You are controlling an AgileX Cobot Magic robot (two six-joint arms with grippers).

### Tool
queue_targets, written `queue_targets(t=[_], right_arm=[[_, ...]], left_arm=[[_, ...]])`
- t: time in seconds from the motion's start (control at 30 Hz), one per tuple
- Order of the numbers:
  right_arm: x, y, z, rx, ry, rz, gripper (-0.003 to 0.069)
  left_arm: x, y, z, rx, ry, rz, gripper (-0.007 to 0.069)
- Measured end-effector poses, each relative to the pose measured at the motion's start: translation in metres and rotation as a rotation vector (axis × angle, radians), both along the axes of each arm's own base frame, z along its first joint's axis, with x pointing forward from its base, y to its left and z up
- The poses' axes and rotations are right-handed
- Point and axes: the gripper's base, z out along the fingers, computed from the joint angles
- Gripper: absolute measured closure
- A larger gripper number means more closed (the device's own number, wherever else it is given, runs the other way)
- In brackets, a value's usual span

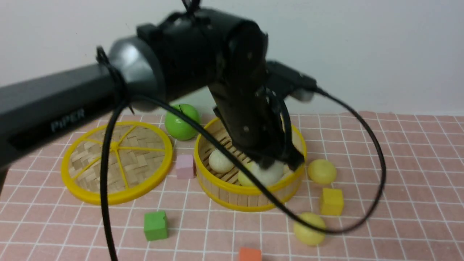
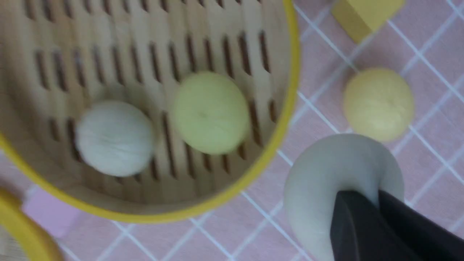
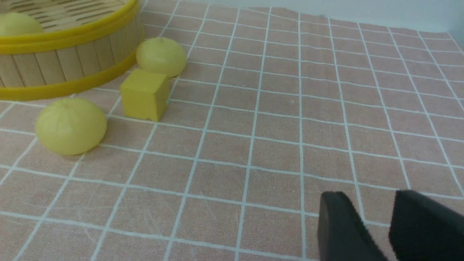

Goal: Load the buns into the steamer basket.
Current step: Use the left arm to put the steamed stuffed bun into the steamer, then use the right arm to grab a steamed stuffed bun

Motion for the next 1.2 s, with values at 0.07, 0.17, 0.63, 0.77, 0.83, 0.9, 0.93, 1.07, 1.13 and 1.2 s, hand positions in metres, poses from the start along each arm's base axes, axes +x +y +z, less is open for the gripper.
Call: queue_targets(t=[0.07, 0.17, 0.63, 0.77, 0.83, 0.9, 0.93, 1.07, 1.13, 1.2], right_arm=[[0.000, 0.000, 0.000, 0.000, 0.000, 0.000, 0.0417], [0.000, 0.000, 0.000, 0.000, 0.000, 0.000, 0.0417], [0.000, 0.000, 0.000, 0.000, 0.000, 0.000, 0.0417], [0.000, 0.000, 0.000, 0.000, 0.000, 0.000, 0.0417], [0.000, 0.000, 0.000, 0.000, 0.000, 0.000, 0.0417], [0.000, 0.000, 0.000, 0.000, 0.000, 0.000, 0.0417], [0.000, 0.000, 0.000, 0.000, 0.000, 0.000, 0.0417], [0.000, 0.000, 0.000, 0.000, 0.000, 0.000, 0.0417], [0.000, 0.000, 0.000, 0.000, 0.000, 0.000, 0.0417], [0.000, 0.000, 0.000, 0.000, 0.000, 0.000, 0.0417]], left_arm=[[0.017, 0.009, 0.002, -0.011, -0.031, 0.040, 0.0629], [0.051, 0.026, -0.009, -0.023, -0.070, 0.113, 0.0629], [0.122, 0.045, -0.083, -0.082, -0.174, 0.225, 0.0629], [0.124, 0.044, -0.094, -0.076, -0.155, 0.240, 0.0622], [0.125, 0.044, -0.100, -0.057, -0.152, 0.236, 0.0605], [0.126, 0.045, -0.106, -0.039, -0.147, 0.234, 0.0580], [0.126, 0.045, -0.107, -0.036, -0.147, 0.233, 0.0561], [0.127, 0.045, -0.105, -0.047, -0.151, 0.247, 0.0454], [0.126, 0.045, -0.100, -0.061, -0.151, 0.266, 0.0391], [0.124, 0.046, -0.091, -0.079, -0.159, 0.281, 0.0330]])
